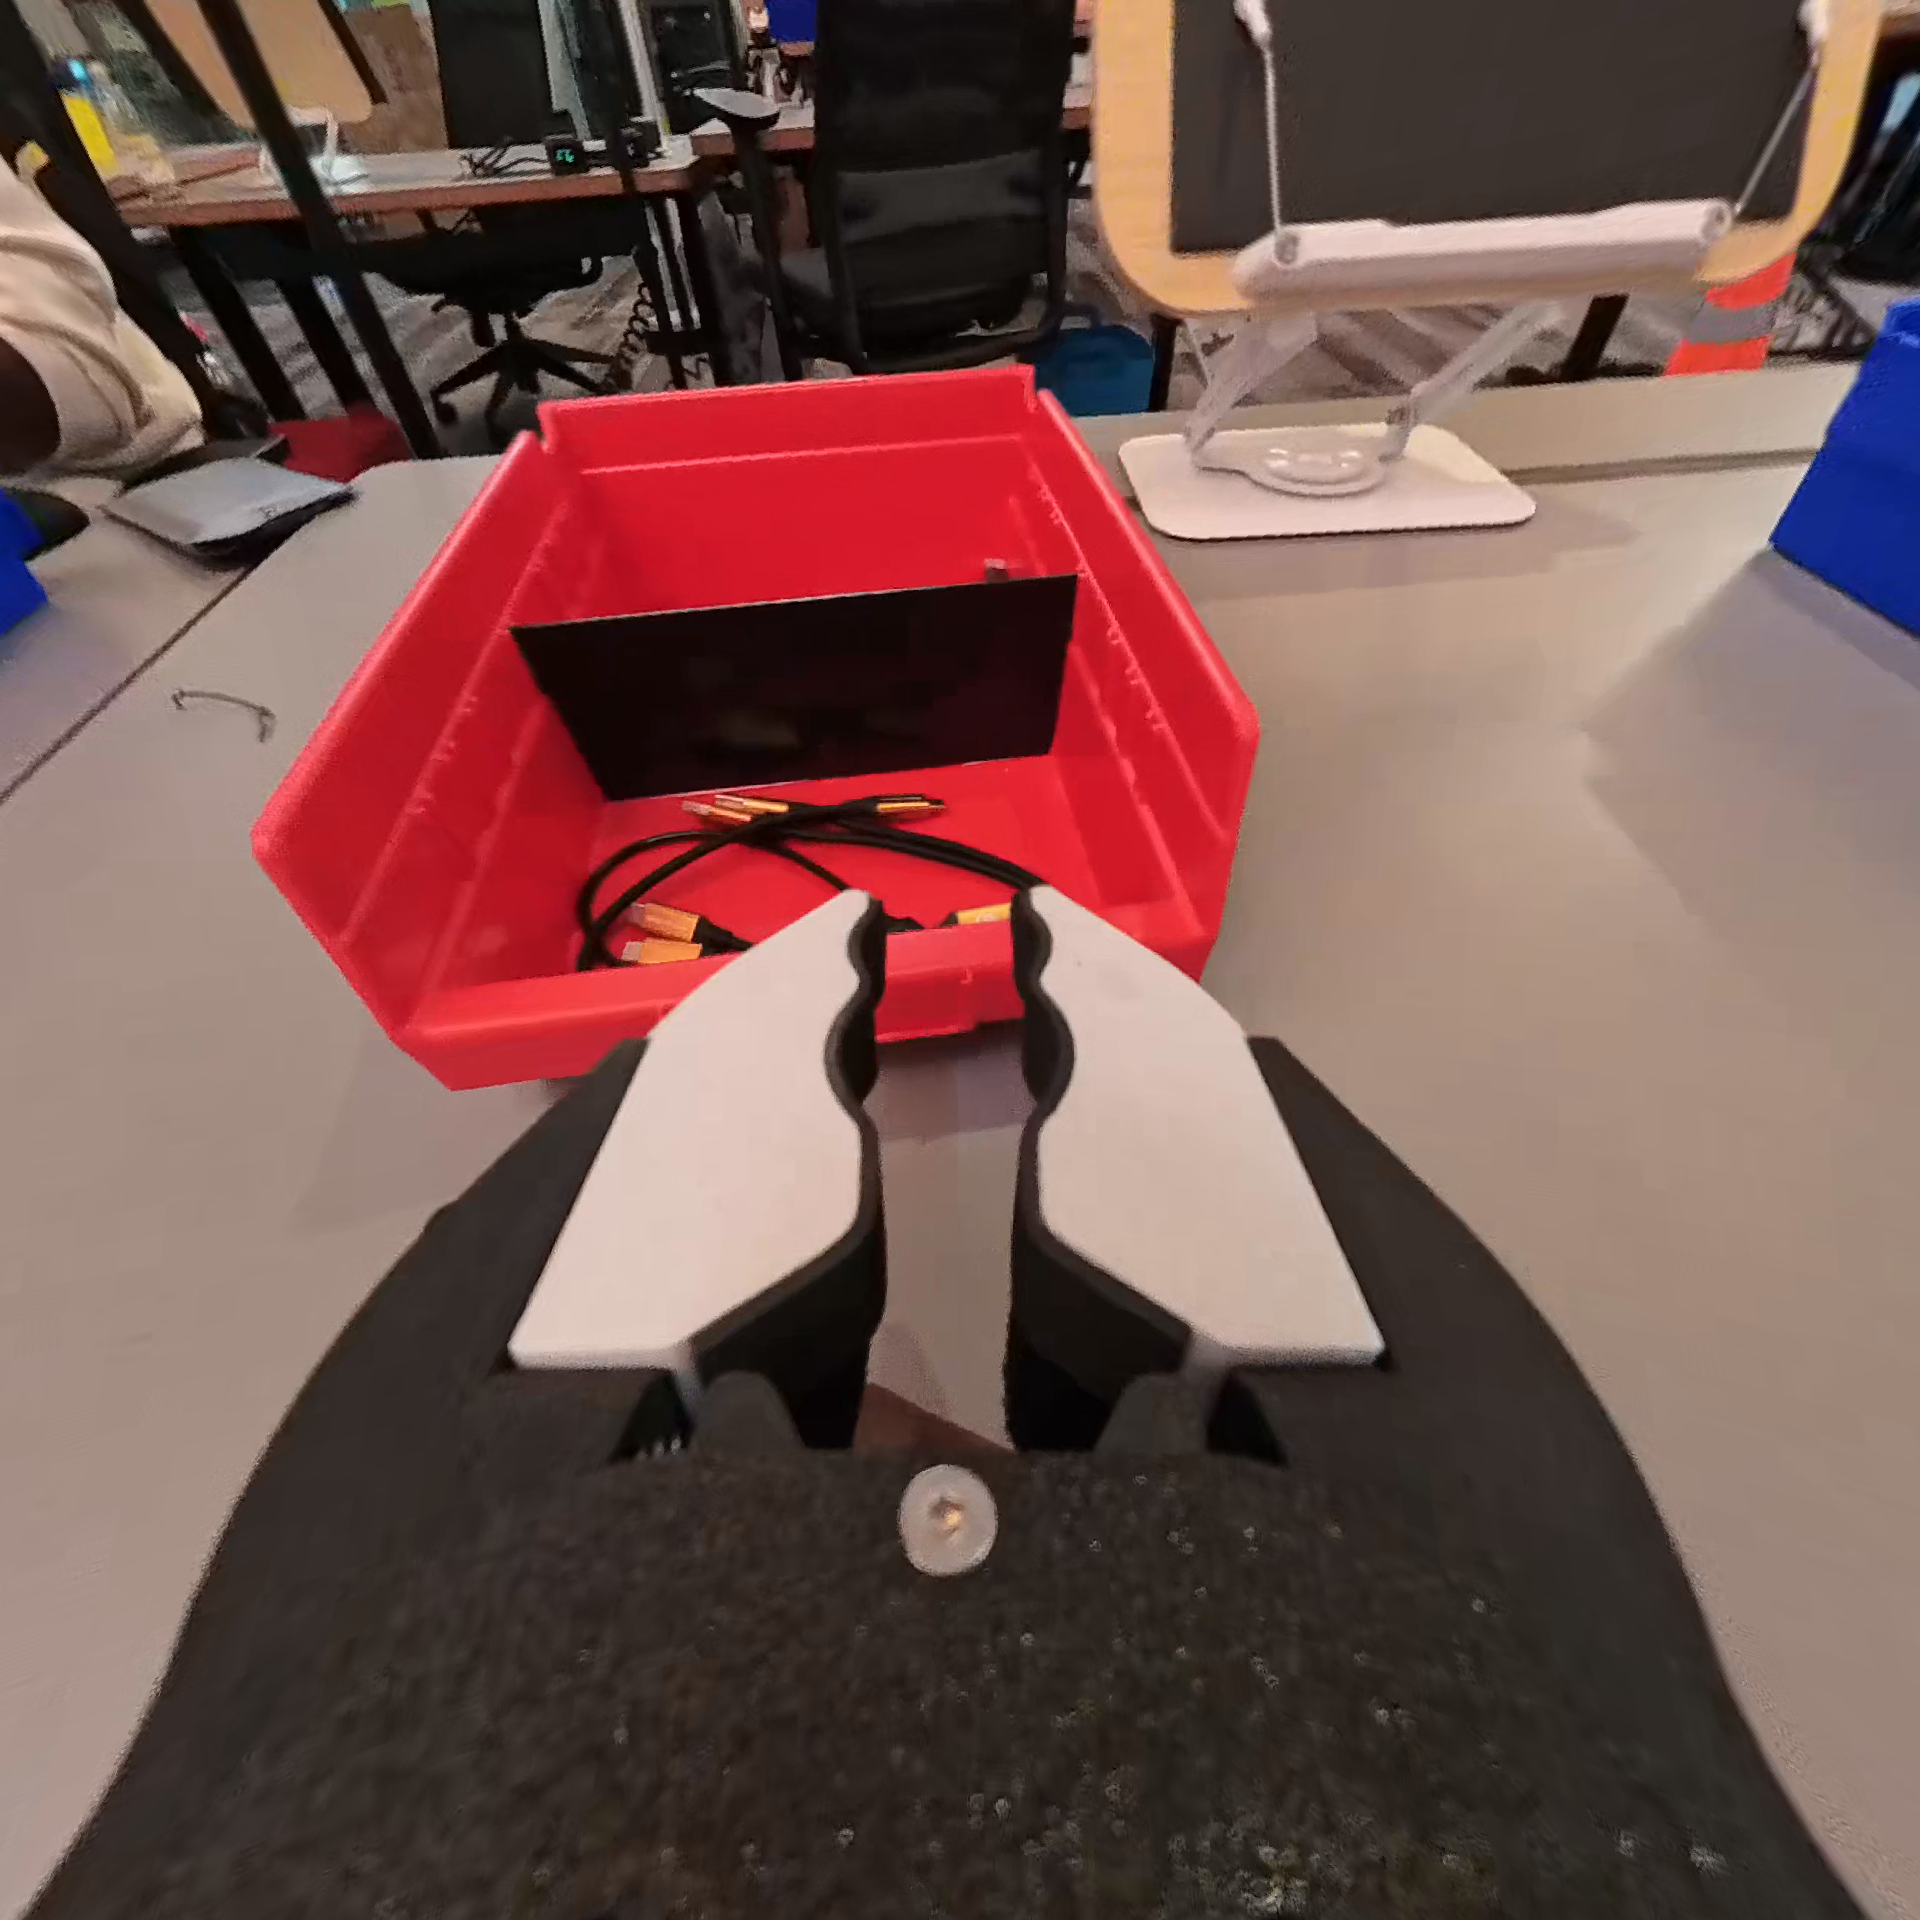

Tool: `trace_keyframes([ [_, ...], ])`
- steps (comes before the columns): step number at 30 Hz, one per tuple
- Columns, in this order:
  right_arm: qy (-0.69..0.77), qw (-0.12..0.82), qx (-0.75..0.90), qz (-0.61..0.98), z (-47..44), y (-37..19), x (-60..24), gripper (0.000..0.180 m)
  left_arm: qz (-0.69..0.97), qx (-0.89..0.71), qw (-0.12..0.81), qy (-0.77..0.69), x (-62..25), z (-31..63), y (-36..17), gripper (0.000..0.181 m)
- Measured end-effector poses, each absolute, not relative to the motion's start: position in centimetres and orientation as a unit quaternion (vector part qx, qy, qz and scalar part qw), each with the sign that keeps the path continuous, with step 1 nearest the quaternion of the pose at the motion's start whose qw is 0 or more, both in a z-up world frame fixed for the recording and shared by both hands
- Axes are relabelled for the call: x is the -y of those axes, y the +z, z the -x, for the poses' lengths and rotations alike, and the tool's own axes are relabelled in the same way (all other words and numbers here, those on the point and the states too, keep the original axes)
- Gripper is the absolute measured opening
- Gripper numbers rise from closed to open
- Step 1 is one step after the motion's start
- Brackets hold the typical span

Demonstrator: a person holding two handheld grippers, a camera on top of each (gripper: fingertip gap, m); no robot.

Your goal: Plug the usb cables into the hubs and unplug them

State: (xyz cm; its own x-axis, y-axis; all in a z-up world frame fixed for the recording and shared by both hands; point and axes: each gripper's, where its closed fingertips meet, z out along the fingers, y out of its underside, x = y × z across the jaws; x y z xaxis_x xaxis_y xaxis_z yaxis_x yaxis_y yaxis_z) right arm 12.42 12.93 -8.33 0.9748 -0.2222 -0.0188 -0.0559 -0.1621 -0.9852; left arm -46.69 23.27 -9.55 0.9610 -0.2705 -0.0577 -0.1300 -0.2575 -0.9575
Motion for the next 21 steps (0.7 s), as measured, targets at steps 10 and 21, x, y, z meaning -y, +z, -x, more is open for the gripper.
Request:
trace_keyframes([
  [10,-0.015,0.592,-0.110,0.798,-16.3,-11.8,-14.7,0.028,0.798,-0.151,0.580,-0.064,-23.1,46.0,-10.6,0.023],
  [21,-0.059,0.581,-0.130,0.801,-18.6,-12.2,-17.6,0.007,0.816,-0.135,0.556,-0.077,-22.7,47.3,-11.8,0.023],
])
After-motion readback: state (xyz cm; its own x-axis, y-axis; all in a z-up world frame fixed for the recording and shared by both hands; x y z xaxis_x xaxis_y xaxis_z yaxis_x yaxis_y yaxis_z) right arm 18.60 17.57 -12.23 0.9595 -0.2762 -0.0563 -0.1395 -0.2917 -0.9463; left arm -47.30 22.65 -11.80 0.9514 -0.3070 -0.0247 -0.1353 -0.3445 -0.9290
